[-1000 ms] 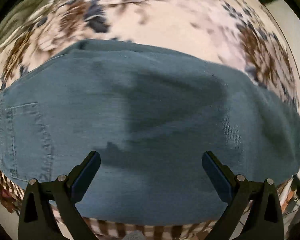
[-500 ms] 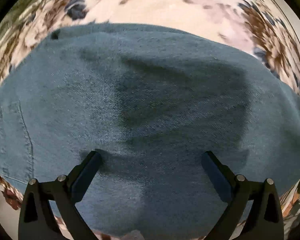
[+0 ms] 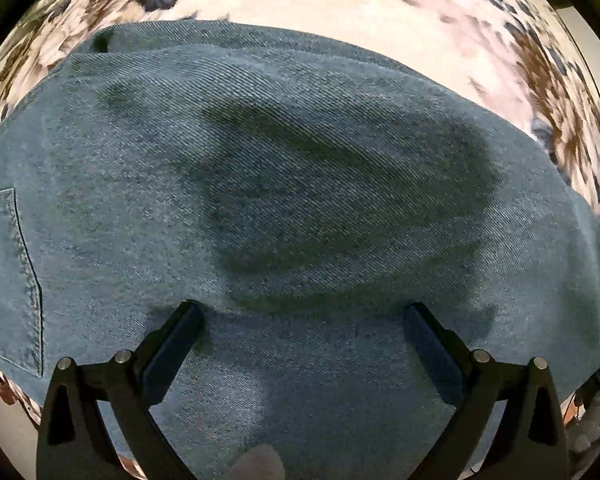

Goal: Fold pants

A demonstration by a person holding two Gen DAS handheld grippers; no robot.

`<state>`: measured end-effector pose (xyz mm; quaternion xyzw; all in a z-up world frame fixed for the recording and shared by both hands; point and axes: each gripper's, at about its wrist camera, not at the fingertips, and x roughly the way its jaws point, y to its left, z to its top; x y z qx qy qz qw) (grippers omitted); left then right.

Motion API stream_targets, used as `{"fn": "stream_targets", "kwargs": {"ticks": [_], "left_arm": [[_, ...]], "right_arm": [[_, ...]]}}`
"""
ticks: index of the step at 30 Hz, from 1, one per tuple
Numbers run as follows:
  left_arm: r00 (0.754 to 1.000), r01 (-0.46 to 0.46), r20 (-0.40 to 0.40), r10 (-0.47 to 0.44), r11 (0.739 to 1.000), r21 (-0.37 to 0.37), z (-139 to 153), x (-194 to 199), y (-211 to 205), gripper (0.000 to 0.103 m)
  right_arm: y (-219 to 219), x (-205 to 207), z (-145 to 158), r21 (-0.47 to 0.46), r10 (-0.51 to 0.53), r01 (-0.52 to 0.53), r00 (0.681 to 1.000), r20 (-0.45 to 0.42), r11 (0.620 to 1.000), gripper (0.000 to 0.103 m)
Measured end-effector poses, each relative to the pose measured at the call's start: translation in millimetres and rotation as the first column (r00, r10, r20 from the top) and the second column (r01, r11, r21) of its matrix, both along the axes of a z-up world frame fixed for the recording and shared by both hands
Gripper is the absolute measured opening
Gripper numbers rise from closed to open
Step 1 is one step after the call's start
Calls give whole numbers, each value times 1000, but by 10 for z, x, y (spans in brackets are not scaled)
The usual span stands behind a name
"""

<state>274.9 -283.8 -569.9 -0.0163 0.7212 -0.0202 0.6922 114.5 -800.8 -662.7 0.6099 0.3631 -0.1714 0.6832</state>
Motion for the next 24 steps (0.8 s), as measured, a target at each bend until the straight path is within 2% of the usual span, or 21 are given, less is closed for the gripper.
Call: {"fn": "stream_targets", "kwargs": {"ticks": [1, 5, 8, 12, 15, 18, 20, 22, 24], "left_arm": [[1000, 3, -8, -3, 1000, 2, 0, 28, -12, 103], [1000, -22, -12, 21, 999, -34, 50, 172, -42, 103], [999, -54, -1, 54, 997, -63, 136, 182, 102, 103], [996, -89, 24, 91, 993, -81, 331, 134, 304, 103], [991, -120, 54, 126, 987, -104, 516, 76, 507, 103], [982, -163, 74, 173, 978, -134, 665, -8, 810, 103], [977, -187, 77, 200, 971, -151, 682, -94, 1044, 103], [970, -216, 82, 231, 963, -158, 679, -196, 1341, 103], [964, -236, 88, 252, 958, -165, 744, -323, 1462, 103]], "right_arm": [[-11, 22, 5, -13, -10, 9, 1000, -22, 1000, 9], [116, 134, 250, -99, -39, 32, 997, -71, 995, 7], [214, 209, 666, -178, -8, -2, 999, -53, 984, 7], [621, 423, 1319, -308, 112, -108, 994, -2, 945, 7], [1147, 648, 1727, -381, 226, -198, 974, 28, 903, 7], [1751, 867, 1892, -409, 331, -288, 943, 38, 866, 7], [2181, 1001, 1895, -423, 399, -351, 916, 28, 835, 7], [2629, 1140, 1793, -412, 462, -416, 887, 14, 811, 7], [3095, 1239, 1620, -411, 529, -488, 848, -16, 770, 7]]}}
